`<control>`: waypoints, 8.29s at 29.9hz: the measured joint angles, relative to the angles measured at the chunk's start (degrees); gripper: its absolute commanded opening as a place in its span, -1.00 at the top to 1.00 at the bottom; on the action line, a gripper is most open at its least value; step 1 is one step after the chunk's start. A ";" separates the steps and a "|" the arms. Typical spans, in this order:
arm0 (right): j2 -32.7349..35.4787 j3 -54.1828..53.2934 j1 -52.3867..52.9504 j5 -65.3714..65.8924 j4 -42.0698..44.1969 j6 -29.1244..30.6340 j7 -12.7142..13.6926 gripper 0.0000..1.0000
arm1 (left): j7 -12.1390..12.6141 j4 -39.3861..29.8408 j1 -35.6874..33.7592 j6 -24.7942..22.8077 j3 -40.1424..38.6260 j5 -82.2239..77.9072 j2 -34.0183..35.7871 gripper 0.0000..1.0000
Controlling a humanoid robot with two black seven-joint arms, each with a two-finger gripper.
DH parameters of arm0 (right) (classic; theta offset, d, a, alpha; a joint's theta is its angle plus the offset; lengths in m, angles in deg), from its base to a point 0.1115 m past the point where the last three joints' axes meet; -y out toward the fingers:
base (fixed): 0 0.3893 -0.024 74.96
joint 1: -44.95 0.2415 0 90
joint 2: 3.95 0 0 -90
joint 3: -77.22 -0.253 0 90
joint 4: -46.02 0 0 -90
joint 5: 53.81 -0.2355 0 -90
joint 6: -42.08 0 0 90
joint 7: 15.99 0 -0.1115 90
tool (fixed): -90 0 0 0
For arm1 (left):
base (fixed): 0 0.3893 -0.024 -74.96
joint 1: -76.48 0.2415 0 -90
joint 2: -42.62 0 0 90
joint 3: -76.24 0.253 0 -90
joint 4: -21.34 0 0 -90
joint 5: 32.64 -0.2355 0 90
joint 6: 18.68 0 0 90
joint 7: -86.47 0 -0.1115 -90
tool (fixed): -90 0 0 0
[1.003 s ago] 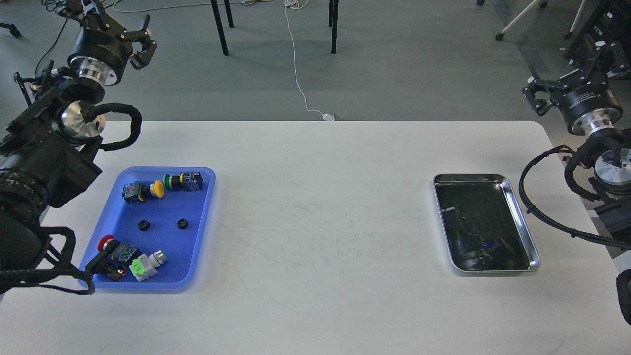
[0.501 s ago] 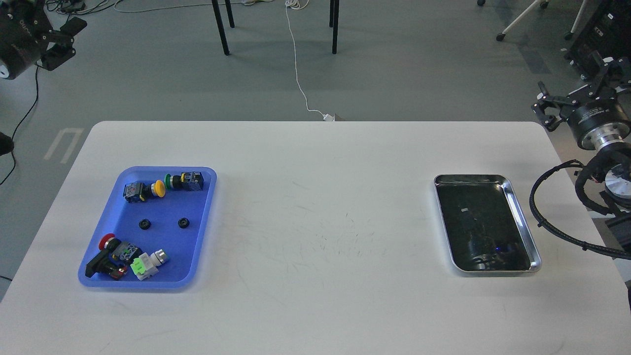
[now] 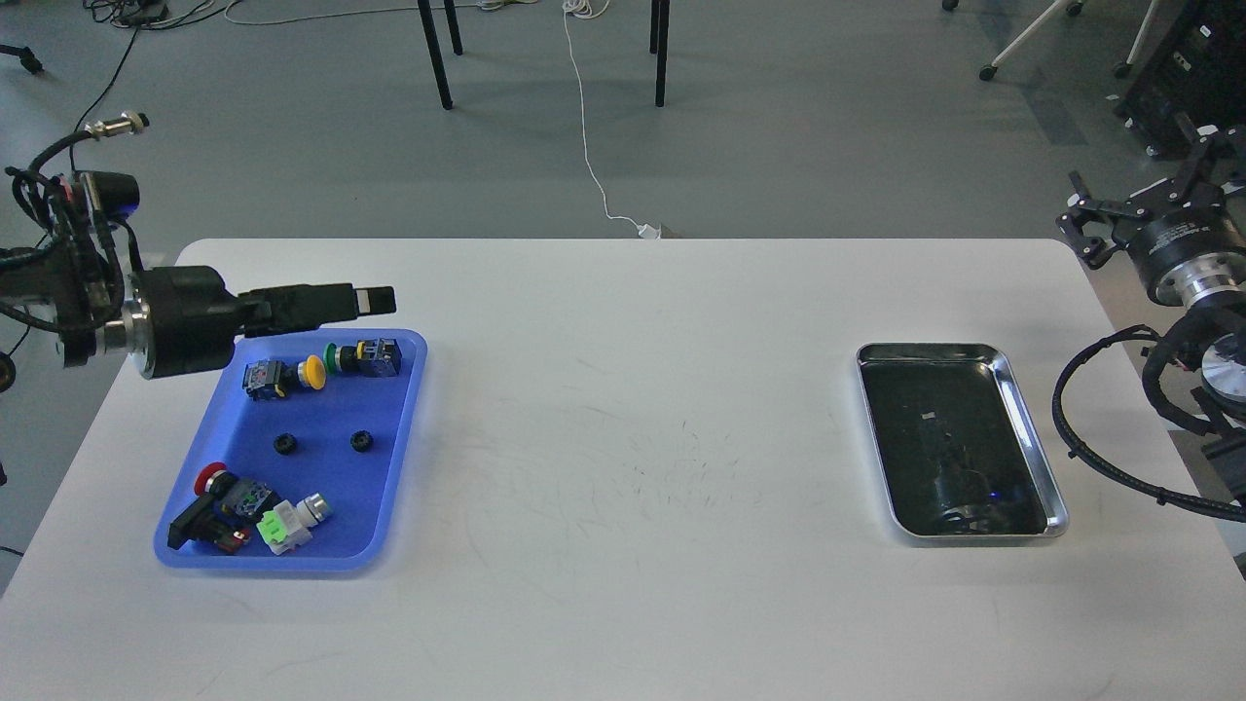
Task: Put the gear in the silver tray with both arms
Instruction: 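Lower the left hand into the blue tray toward a black gear, then grasp the small black gear with the left hand, then carry the gear out and set it on the table center, then reach the right gripper down toward the black gear on the table, then grasp the black gear with the right gripper and lift it, then lower the gear into the silver tray and open the right gripper, then lift the right gripper away from the silver tray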
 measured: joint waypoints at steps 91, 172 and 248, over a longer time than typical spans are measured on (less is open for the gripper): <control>23.10 -0.88 -21.59 0.25 -29.25 0.00 -1.78 -0.98 | -1.40 19.18 -11.28 12.02 13.29 -21.70 -46.13 0.72; -23.51 104.14 51.11 53.44 -38.94 -12.85 -13.16 -0.50 | 4.84 27.44 1.86 5.93 -25.41 85.69 -31.38 -0.95; -1.83 115.00 44.65 80.79 -40.60 -18.63 -10.14 0.10 | 4.97 26.95 3.26 6.60 -24.39 85.20 -28.66 -0.95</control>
